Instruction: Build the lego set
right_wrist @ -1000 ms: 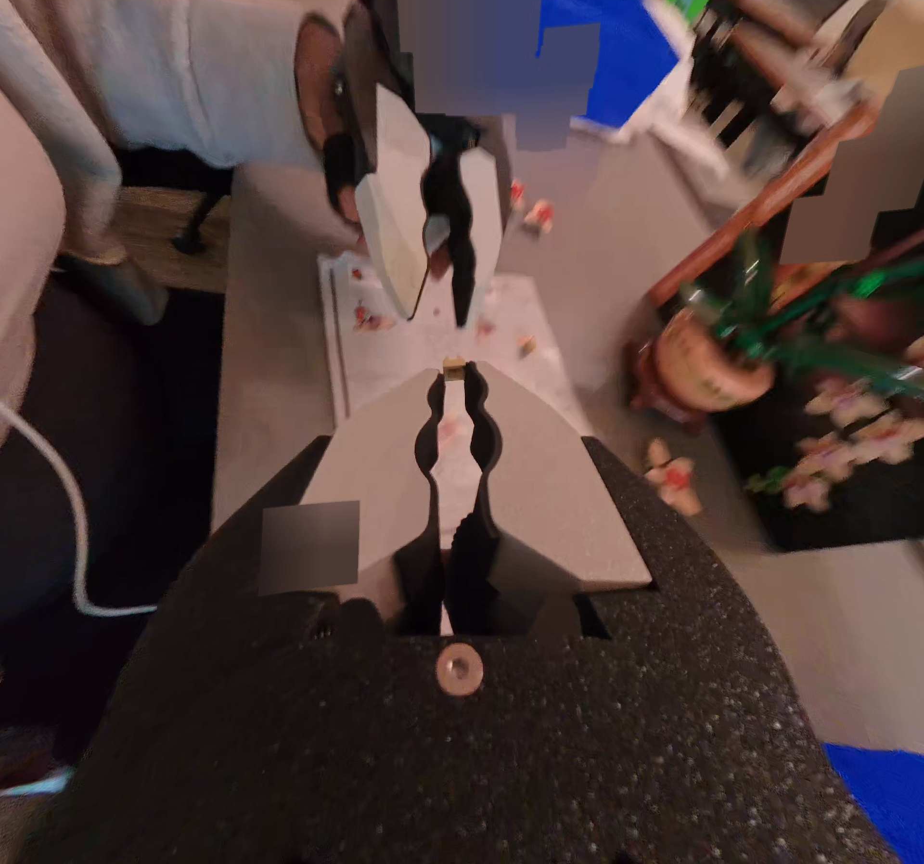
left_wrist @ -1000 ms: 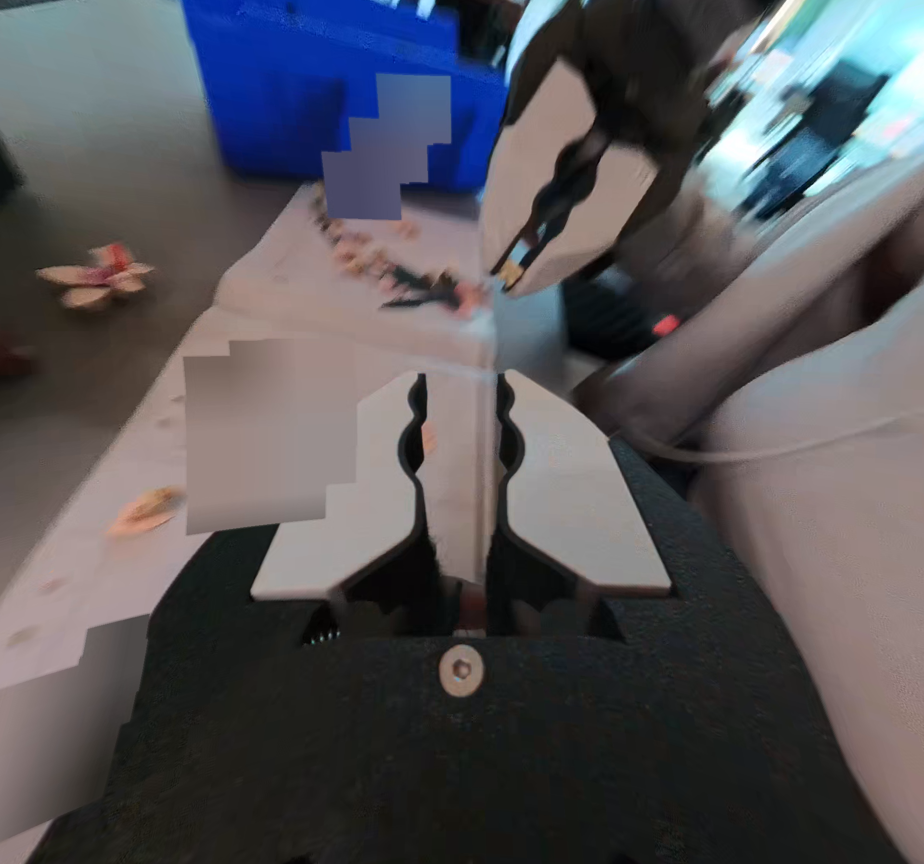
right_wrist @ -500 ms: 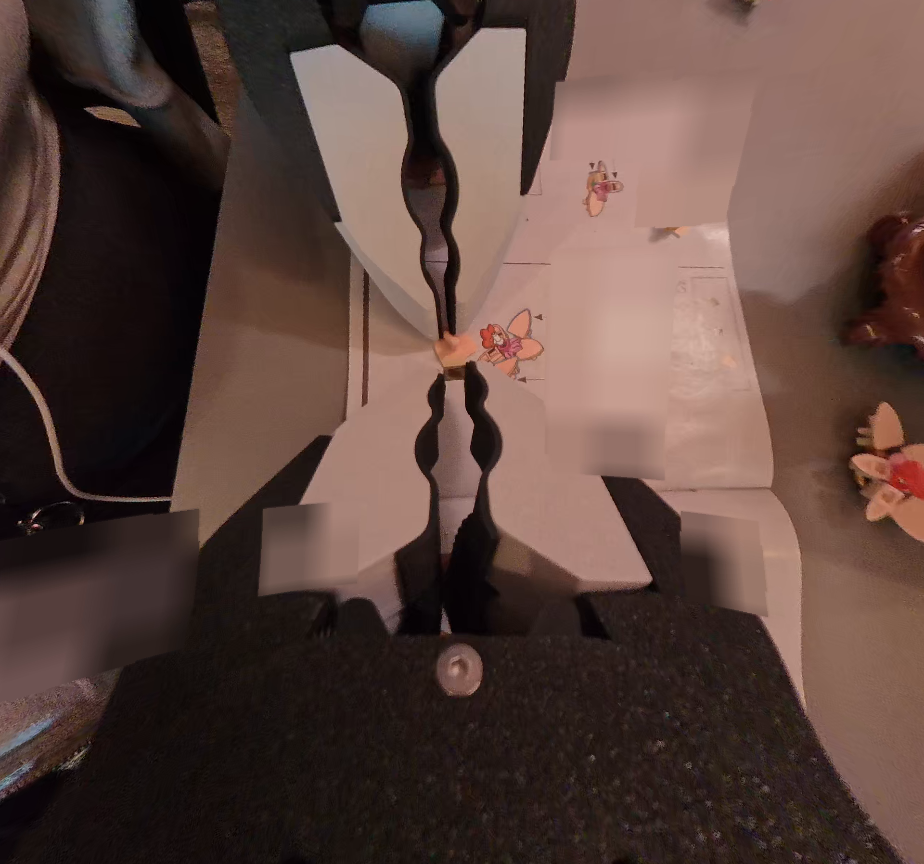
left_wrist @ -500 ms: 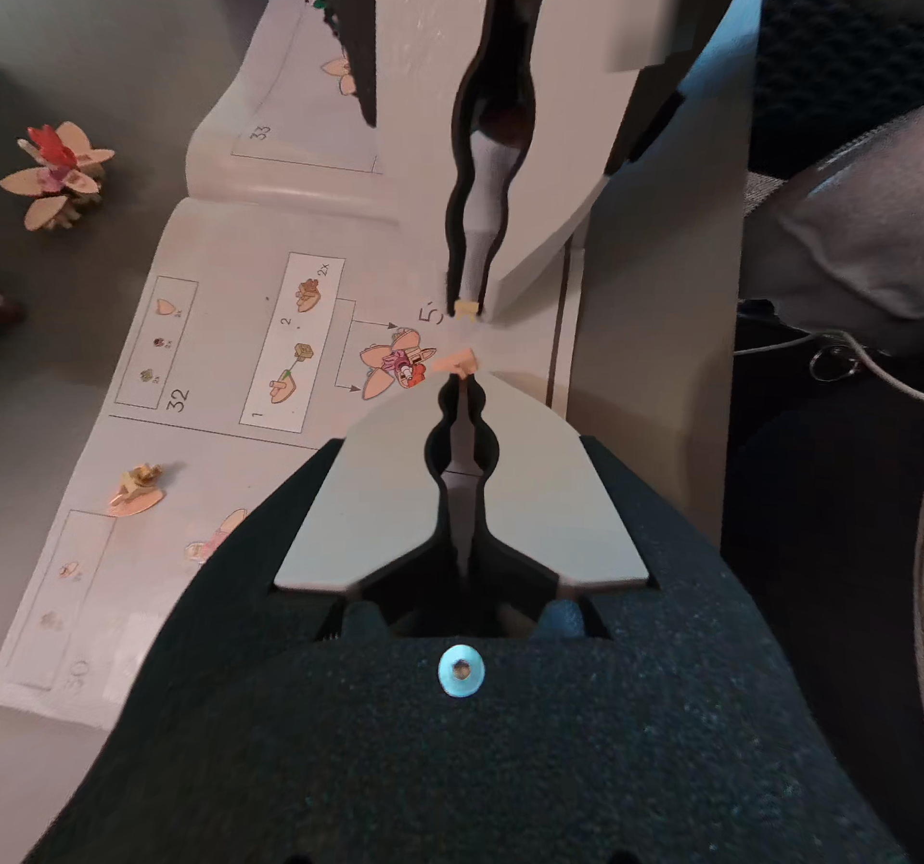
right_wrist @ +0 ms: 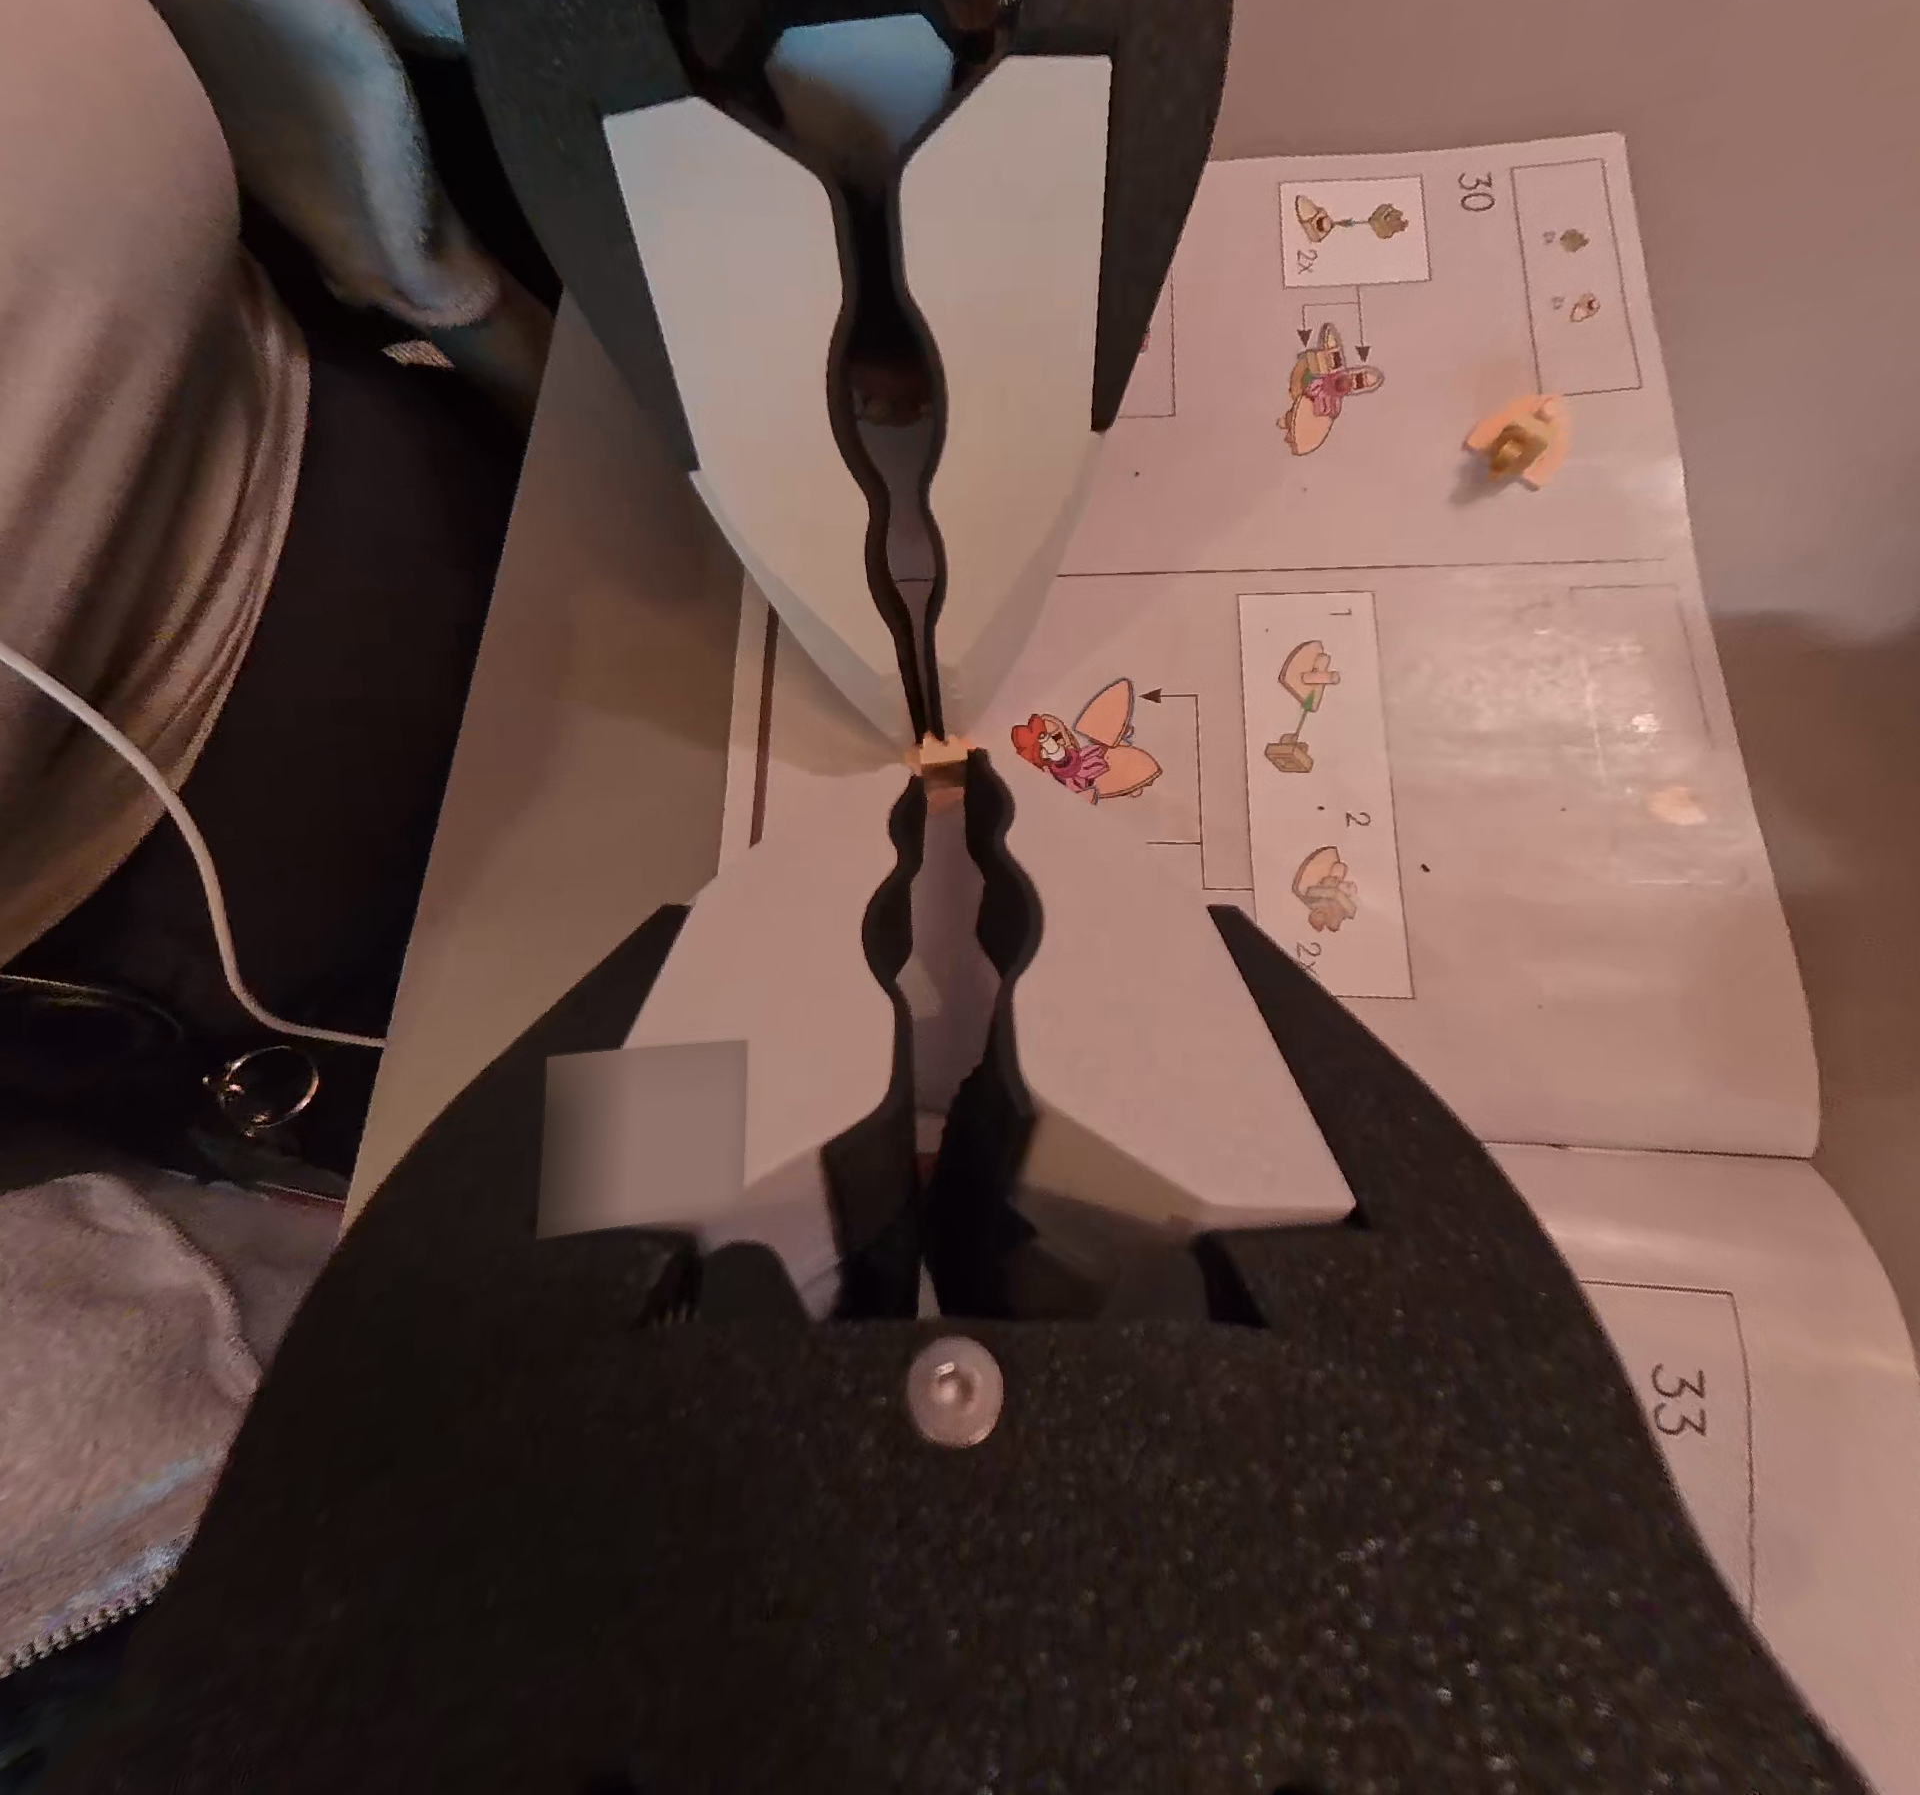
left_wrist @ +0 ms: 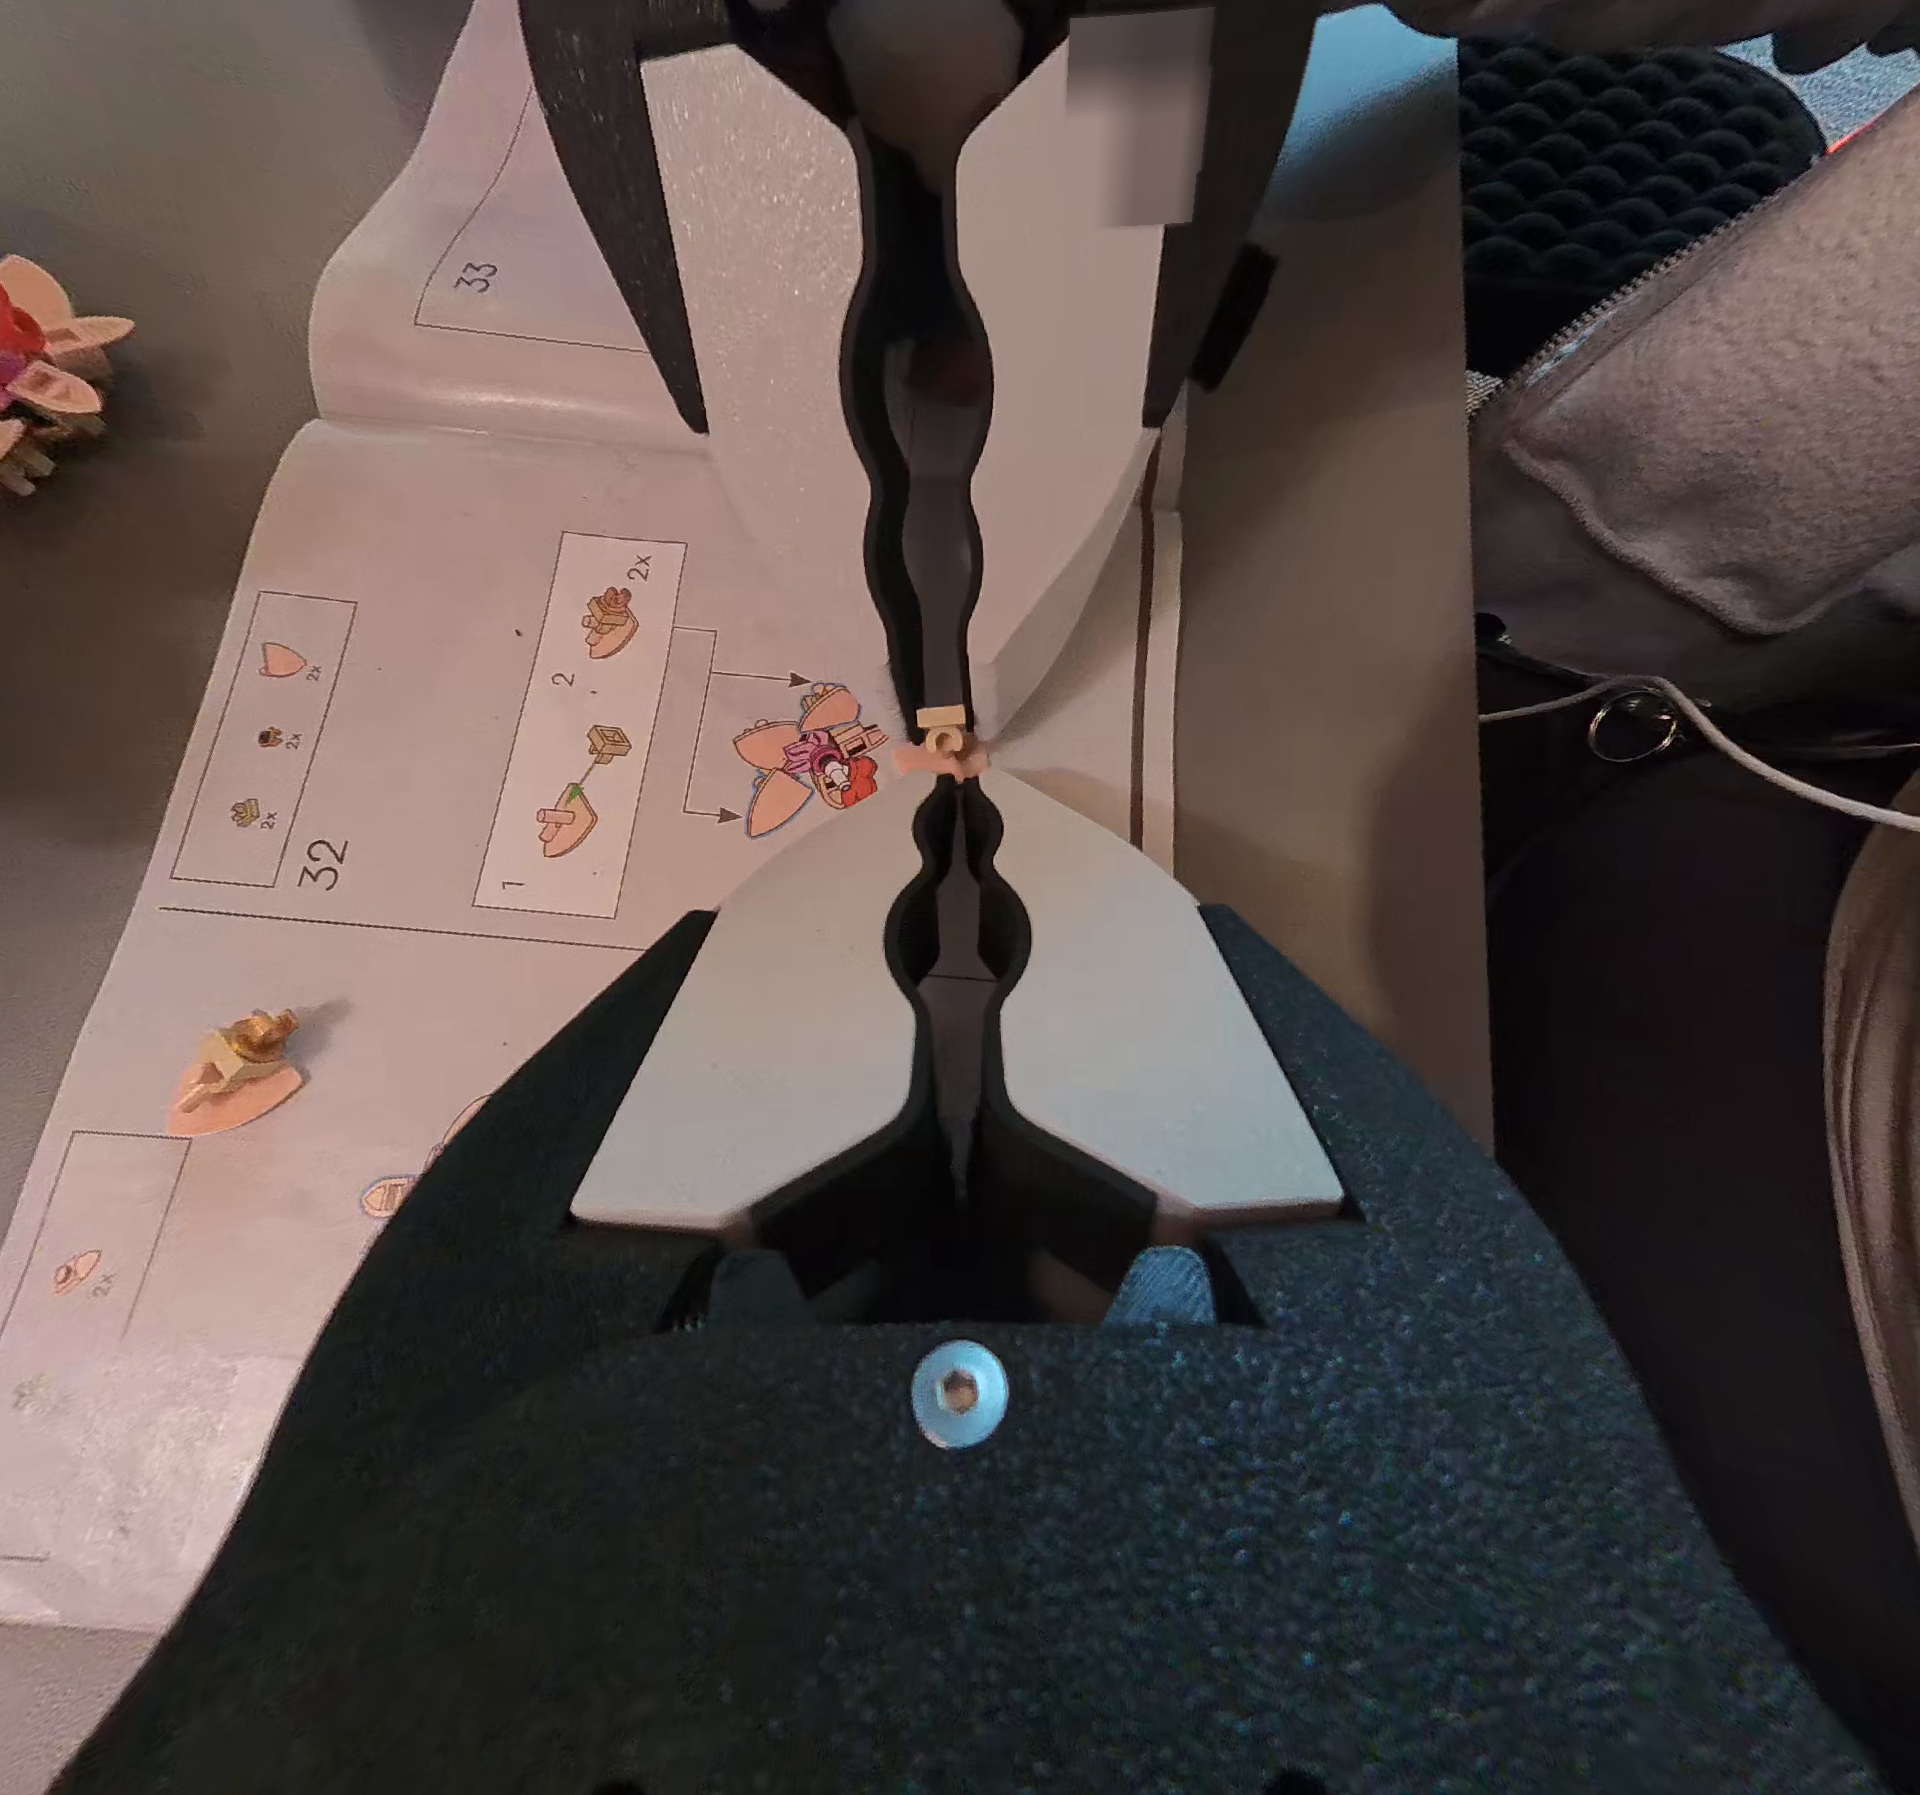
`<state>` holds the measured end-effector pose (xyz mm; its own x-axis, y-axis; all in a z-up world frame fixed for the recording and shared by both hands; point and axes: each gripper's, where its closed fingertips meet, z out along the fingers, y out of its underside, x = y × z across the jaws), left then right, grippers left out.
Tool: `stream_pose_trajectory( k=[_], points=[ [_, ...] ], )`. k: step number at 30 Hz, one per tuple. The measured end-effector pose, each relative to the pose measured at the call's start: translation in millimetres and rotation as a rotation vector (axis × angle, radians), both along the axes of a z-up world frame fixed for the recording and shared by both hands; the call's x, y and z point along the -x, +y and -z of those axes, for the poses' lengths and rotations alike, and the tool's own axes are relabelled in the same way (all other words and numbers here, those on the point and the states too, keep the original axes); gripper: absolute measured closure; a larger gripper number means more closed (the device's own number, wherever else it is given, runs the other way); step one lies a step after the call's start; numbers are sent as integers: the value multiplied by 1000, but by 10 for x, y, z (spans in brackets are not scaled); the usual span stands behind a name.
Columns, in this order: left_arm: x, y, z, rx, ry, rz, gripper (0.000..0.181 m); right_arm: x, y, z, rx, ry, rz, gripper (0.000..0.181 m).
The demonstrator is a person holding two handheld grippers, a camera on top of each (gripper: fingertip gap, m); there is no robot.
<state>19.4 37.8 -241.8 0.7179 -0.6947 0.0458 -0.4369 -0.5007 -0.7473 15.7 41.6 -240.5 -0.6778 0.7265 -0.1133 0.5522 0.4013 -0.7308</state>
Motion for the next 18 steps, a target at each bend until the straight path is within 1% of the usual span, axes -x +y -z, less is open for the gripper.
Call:
stream_pose_trajectory(
  k=[6, 11, 14, 18],
  points=[
    [-1, -3, 1, 3, -7, -1, 180, -9, -2, 29, 38, -25, 10, 174],
    [-1, -5, 1, 16, -22, -1, 180, -9, 0, 30, -9, -9, 8, 174],
    [-2, -5, 1, 26, -32, -1, 180, -10, 9, 30, -88, -17, 2, 174],
    [-3, -6, 1, 39, -45, 2, 180, -15, 26, 29, -248, -46, -43, 174]
  ],
)
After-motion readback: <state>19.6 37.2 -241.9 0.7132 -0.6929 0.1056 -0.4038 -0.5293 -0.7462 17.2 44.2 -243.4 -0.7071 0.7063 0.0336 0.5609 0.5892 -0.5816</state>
